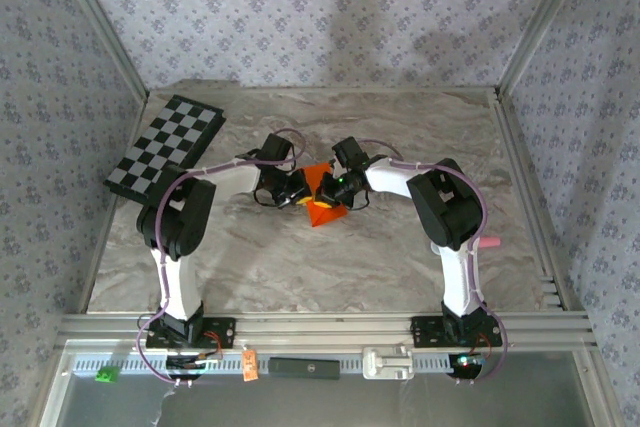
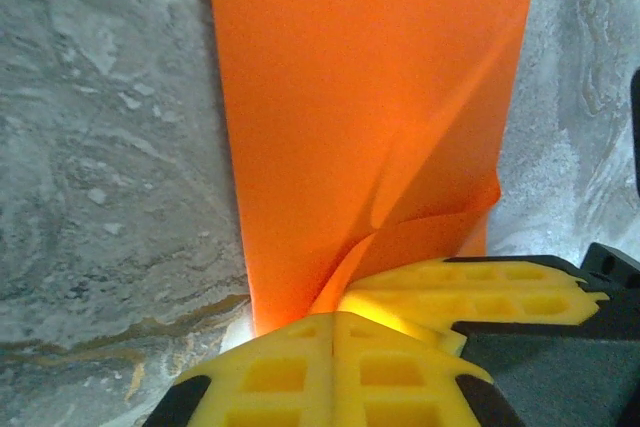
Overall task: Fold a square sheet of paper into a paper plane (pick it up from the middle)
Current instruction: Fold the triangle a second time at the center of the table.
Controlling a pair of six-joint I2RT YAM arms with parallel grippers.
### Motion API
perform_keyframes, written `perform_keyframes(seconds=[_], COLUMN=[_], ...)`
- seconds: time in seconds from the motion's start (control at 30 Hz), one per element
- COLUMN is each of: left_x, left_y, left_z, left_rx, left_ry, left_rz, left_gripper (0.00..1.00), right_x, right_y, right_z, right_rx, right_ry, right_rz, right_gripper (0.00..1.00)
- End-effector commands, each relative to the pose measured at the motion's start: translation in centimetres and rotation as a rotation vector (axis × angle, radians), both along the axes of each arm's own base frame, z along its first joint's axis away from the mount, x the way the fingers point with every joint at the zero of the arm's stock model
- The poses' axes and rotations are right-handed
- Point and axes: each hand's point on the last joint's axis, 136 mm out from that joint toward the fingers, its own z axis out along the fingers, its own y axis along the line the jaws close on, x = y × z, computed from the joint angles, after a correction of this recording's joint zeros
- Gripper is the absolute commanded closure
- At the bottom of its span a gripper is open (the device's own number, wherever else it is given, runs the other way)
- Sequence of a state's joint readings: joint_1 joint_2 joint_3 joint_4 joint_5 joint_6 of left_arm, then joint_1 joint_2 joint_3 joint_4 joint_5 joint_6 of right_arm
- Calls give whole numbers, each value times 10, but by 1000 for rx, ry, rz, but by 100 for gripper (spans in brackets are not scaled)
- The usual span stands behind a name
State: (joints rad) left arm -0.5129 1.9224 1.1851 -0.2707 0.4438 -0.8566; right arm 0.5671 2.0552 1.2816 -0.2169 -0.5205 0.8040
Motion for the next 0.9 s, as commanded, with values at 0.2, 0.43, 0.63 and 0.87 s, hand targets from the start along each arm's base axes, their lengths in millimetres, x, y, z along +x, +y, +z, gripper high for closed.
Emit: perform_keyframes(seconds=[0.2,0.43,0.63,0.87], left_x=[-4,-6,-8,-7], left_y=[8,15,17,17], left_z=[-17,-24,-28,-30], left_rx=[95,139,156,159], left_ry=[10,17,25,27], left_rz=[-24,-28,-38,-46], left_gripper=[100,100,100,100], right_x=[-7,3,12,5], right_y=[-7,1,-3,-6], right_z=[-15,12,43,29], right_rx=[-32,37,65,35], right_ry=[39,-31,-132,-122], right_rz=[-9,11,52,90], right_gripper=[97,95,90,90])
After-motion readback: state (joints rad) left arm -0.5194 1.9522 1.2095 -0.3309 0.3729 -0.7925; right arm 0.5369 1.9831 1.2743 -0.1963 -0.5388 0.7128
